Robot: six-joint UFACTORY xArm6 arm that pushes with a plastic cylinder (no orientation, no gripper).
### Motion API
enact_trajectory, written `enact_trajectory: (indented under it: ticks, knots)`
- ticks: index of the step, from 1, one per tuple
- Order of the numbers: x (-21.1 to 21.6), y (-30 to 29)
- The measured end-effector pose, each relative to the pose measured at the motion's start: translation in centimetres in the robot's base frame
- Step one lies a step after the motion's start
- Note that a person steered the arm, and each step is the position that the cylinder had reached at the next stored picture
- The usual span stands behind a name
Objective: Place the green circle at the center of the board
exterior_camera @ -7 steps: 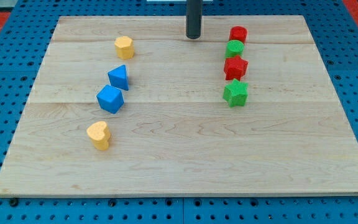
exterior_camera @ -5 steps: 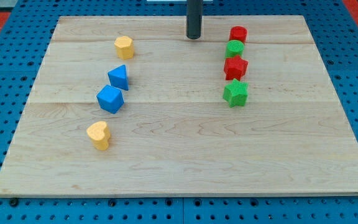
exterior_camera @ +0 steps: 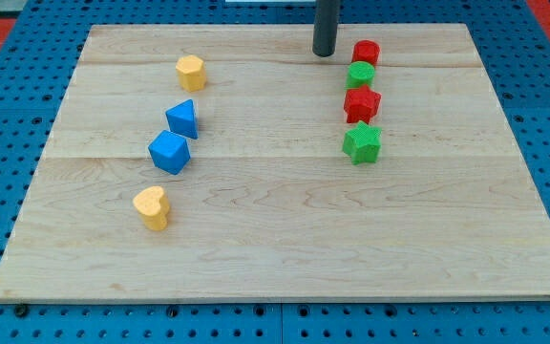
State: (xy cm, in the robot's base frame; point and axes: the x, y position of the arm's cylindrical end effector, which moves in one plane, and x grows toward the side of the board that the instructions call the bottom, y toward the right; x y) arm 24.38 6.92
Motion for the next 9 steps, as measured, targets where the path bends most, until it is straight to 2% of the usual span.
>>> enact_trajectory:
  ticks: [1,2,4,5,6,7,8,9]
  knots:
    - [-2.1,2.6]
    - [-0.4,12.6]
    - [3.2,14.4]
    - [4.0,14.6]
    - [5.9,10.3]
    - [9.0,2.7]
    - [7.2,6.8]
    - [5.6,2.9]
